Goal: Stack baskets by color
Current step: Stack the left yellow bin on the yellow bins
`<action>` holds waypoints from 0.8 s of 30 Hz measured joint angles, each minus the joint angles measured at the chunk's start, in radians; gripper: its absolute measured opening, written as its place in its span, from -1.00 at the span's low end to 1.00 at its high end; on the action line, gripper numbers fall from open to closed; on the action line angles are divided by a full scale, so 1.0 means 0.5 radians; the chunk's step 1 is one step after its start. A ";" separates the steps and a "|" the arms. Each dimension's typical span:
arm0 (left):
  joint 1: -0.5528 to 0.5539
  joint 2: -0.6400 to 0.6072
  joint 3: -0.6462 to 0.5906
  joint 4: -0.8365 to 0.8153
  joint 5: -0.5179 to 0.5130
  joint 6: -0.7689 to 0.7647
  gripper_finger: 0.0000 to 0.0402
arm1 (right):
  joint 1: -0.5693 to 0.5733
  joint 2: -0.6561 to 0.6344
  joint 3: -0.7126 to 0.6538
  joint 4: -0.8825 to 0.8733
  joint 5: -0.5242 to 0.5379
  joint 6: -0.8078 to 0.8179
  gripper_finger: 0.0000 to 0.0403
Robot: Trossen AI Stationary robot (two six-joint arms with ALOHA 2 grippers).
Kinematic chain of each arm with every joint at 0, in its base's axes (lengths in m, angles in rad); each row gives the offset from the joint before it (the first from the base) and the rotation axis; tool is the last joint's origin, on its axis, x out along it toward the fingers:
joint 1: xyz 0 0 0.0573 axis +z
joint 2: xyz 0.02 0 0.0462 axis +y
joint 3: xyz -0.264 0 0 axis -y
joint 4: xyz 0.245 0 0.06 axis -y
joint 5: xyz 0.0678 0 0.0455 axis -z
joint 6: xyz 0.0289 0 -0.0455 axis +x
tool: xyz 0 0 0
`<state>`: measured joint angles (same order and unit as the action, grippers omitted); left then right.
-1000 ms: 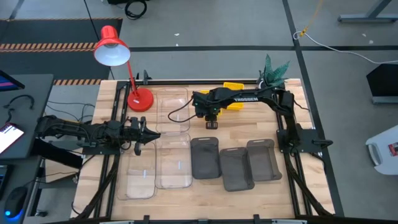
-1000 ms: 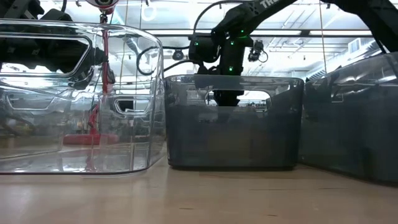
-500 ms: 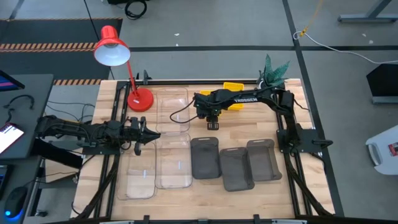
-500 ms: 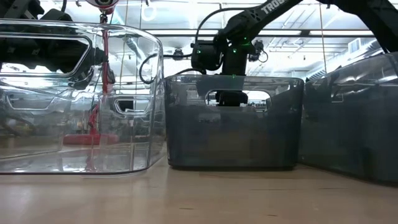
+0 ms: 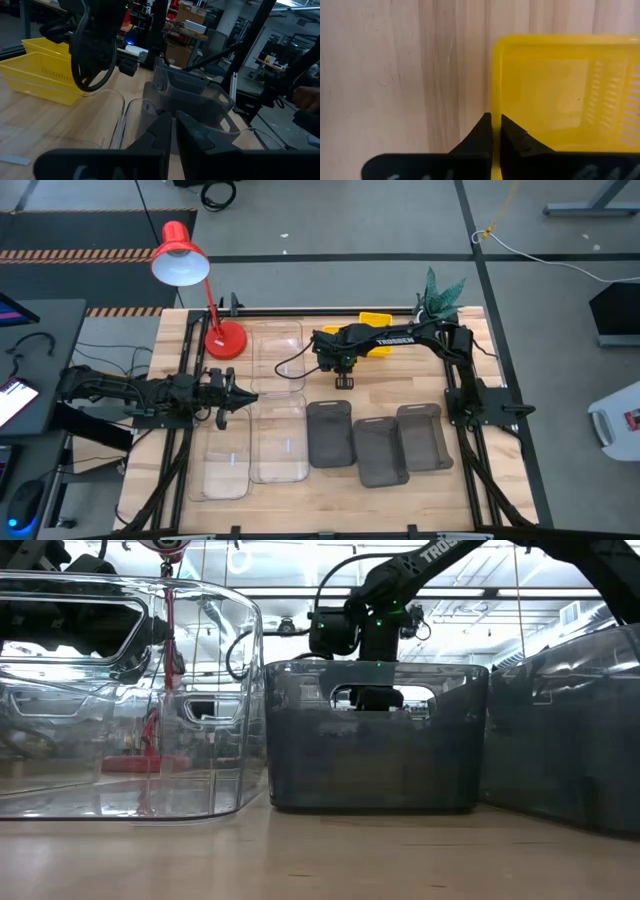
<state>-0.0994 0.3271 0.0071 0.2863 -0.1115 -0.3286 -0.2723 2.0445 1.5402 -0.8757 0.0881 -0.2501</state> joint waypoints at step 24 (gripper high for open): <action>-0.001 0.000 -0.001 0.000 0.000 -0.001 -0.86 | 0.058 -0.438 0.001 -0.140 0.214 0.001 -0.94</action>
<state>-0.0997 0.3271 0.0067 0.2863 -0.1116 -0.3290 -0.2436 1.8254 1.5406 -0.9456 0.1950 -0.2498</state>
